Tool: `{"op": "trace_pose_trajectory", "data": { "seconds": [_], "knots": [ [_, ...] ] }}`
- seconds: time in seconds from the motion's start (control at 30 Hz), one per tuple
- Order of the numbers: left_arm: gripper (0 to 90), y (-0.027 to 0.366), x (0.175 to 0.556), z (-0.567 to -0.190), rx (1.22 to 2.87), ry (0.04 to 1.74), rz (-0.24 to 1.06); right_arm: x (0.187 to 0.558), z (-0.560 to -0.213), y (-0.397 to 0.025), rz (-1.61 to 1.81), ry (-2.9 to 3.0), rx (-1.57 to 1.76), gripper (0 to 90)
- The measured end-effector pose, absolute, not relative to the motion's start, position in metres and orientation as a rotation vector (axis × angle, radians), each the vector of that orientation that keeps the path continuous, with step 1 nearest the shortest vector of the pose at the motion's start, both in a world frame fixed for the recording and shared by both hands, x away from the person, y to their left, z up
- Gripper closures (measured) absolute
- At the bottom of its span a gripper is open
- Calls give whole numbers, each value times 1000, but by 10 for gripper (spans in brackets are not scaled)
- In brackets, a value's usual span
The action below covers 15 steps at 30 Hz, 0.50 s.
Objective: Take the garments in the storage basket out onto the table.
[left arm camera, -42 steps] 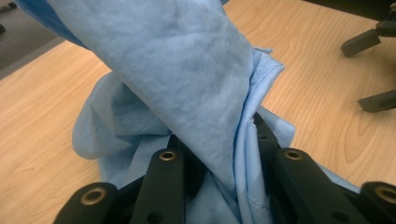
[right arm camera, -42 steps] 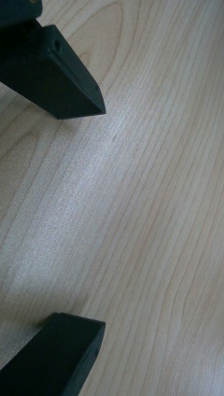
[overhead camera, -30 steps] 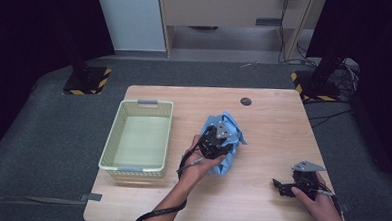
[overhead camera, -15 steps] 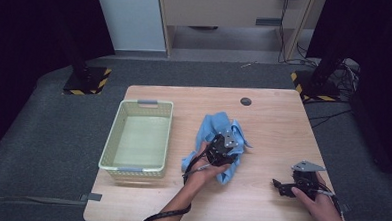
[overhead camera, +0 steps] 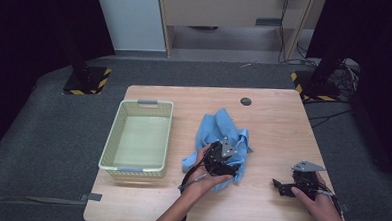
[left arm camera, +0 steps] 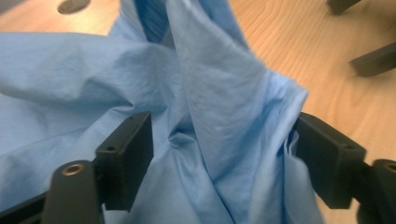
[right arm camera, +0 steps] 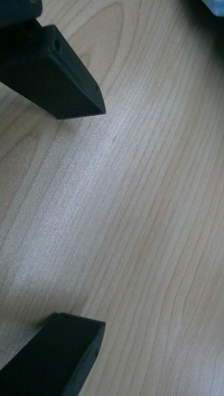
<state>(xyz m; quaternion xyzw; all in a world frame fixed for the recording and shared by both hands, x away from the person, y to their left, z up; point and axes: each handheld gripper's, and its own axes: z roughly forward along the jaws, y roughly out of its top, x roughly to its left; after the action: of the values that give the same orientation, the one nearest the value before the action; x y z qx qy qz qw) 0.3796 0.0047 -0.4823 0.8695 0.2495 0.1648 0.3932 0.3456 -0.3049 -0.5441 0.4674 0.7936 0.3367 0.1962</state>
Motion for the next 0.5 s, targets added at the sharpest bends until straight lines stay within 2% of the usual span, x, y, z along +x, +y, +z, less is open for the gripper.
{"op": "trace_pose_trajectory", "data": {
  "seconds": [0.5],
  "knots": [
    [176, 29, 336, -468, 2182, 607, 443, 345, -544, -304, 939, 2217, 1319, 5]
  ]
}}
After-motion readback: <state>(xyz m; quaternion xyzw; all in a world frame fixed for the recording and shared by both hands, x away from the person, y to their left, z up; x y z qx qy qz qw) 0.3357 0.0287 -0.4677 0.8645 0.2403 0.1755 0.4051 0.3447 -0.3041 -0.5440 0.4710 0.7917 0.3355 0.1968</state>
